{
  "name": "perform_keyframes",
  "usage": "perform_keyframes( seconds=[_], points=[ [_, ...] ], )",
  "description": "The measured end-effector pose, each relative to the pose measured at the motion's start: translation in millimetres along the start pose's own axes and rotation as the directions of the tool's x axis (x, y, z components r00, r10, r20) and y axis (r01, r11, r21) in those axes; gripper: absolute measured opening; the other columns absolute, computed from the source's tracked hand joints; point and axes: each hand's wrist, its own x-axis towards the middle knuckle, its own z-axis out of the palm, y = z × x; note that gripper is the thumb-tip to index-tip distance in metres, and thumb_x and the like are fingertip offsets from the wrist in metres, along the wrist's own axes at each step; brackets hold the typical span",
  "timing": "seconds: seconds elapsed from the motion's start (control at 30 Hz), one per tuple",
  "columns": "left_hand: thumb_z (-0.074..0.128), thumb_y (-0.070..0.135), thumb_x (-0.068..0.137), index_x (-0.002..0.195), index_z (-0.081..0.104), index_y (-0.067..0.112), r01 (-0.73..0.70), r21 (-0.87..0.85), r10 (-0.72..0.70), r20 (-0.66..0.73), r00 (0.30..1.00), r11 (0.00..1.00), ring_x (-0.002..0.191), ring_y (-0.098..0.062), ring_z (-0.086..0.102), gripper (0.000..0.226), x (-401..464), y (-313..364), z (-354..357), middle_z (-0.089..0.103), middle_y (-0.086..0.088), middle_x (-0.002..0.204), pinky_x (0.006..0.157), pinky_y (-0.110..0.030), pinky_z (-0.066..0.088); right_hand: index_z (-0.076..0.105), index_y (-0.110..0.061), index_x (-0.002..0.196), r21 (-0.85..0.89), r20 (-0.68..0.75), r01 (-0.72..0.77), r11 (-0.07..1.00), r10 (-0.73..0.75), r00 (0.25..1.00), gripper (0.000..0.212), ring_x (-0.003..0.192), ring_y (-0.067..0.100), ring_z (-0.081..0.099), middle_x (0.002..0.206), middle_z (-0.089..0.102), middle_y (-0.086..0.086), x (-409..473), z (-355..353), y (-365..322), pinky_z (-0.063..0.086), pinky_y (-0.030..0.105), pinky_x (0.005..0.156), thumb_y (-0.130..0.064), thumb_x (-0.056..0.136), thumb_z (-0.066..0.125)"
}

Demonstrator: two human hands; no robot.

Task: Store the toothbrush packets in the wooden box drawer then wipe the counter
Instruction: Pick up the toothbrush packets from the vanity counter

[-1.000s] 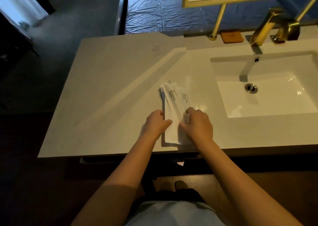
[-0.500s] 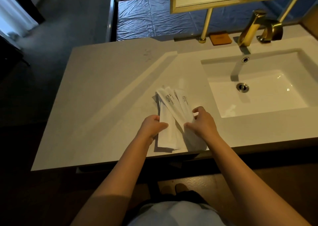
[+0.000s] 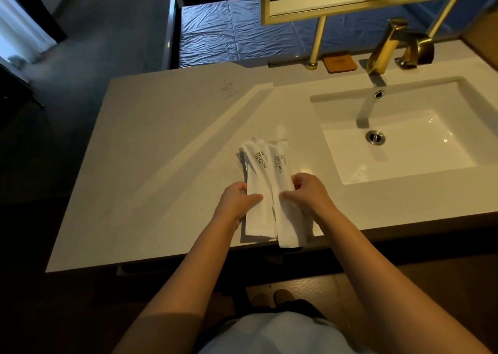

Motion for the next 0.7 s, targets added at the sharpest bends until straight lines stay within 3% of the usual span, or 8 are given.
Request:
perform_keyframes(
  seconds=[0.1,0.23,0.33,0.43,0.53,0.57,0.63,0.7],
  points=[
    [0.064,0.012,0.083,0.087,0.055,0.019,0.016,-0.071,-0.015,0.016,1.000,0.997,0.078,-0.015,0.063,0.012,0.1,-0.4,-1.7,0.063,0.000,0.088,0.057,-0.028,0.051,0.055,-0.016,0.086,0.001,0.023,0.057,0.998,-0.057,0.998,0.023,0.073,0.018,0.058,0.077,0.060,-0.003,2.1,-0.9,-2.3,0.045,0.025,0.058,-0.016,0.070,0.072],
    [0.064,0.009,0.084,0.092,0.056,0.018,0.031,-0.177,-0.022,0.052,0.998,0.984,0.090,-0.023,0.065,0.014,-1.1,-1.5,-5.4,0.066,-0.006,0.098,0.075,-0.039,0.057,0.059,-0.019,0.099,0.146,0.154,-0.007,0.989,-0.016,0.988,0.025,0.075,0.008,0.060,0.083,0.061,-0.009,-0.6,-3.1,-0.3,0.046,0.022,0.060,-0.024,0.077,0.069],
    [0.064,0.007,0.083,0.103,0.056,0.013,0.037,-0.226,-0.027,0.051,0.998,0.973,0.101,-0.029,0.064,0.023,-3.0,-2.6,-9.9,0.064,-0.011,0.110,0.089,-0.049,0.054,0.066,-0.012,0.085,0.239,0.202,-0.014,0.971,-0.035,0.979,0.013,0.077,0.016,0.064,0.088,0.068,0.003,-2.2,-3.6,-0.4,0.051,0.026,0.066,-0.025,0.082,0.064],
    [0.065,0.008,0.083,0.099,0.058,0.016,0.025,-0.253,-0.015,0.041,0.999,0.967,0.096,-0.024,0.065,0.019,-6.0,-6.0,-13.1,0.065,-0.008,0.106,0.080,-0.042,0.057,0.070,-0.019,0.072,0.284,0.214,-0.022,0.959,-0.041,0.976,0.007,0.067,0.009,0.064,0.075,0.070,-0.003,-5.2,-2.9,-0.9,0.049,0.021,0.058,-0.020,0.079,0.068],
    [0.066,0.011,0.083,0.090,0.058,0.018,-0.035,-0.246,0.035,-0.004,0.999,0.969,0.090,-0.020,0.066,0.013,-11.9,-12.8,-15.8,0.067,-0.005,0.099,0.072,-0.035,0.057,0.070,-0.024,0.058,0.343,0.256,-0.047,0.938,-0.045,0.966,0.021,0.049,0.003,0.057,0.052,0.063,-0.014,-11.3,-5.4,1.7,0.040,0.014,0.044,-0.020,0.078,0.070],
    [0.067,0.012,0.083,0.089,0.059,0.016,-0.052,-0.252,0.048,-0.021,0.999,0.966,0.090,-0.021,0.067,0.011,-14.5,-15.7,-17.2,0.068,-0.007,0.097,0.073,-0.036,0.057,0.072,-0.018,0.067,0.361,0.257,-0.053,0.931,-0.045,0.965,0.011,0.054,0.010,0.055,0.058,0.062,-0.006,-16.5,-7.9,1.7,0.038,0.016,0.046,-0.019,0.078,0.069],
    [0.067,0.012,0.082,0.089,0.061,0.012,-0.078,-0.268,0.067,-0.051,0.996,0.960,0.090,-0.023,0.068,0.009,-19.6,-20.1,-20.5,0.069,-0.009,0.096,0.078,-0.039,0.057,0.066,-0.001,0.090,0.421,0.212,-0.057,0.905,-0.037,0.977,0.019,0.072,0.026,0.053,0.079,0.062,0.011,-23.5,-14.2,8.2,0.041,0.028,0.060,-0.016,0.078,0.069],
    [0.066,0.012,0.083,0.089,0.064,0.011,-0.106,-0.266,0.092,-0.067,0.994,0.958,0.090,-0.023,0.068,0.007,-24.0,-21.9,-21.2,0.070,-0.009,0.093,0.080,-0.040,0.057,0.070,-0.014,0.086,0.490,0.144,-0.066,0.869,-0.006,0.990,0.007,0.090,0.033,0.063,0.097,0.070,0.013,-34.1,-22.0,15.3,0.050,0.040,0.078,-0.013,0.079,0.068]
  ],
)
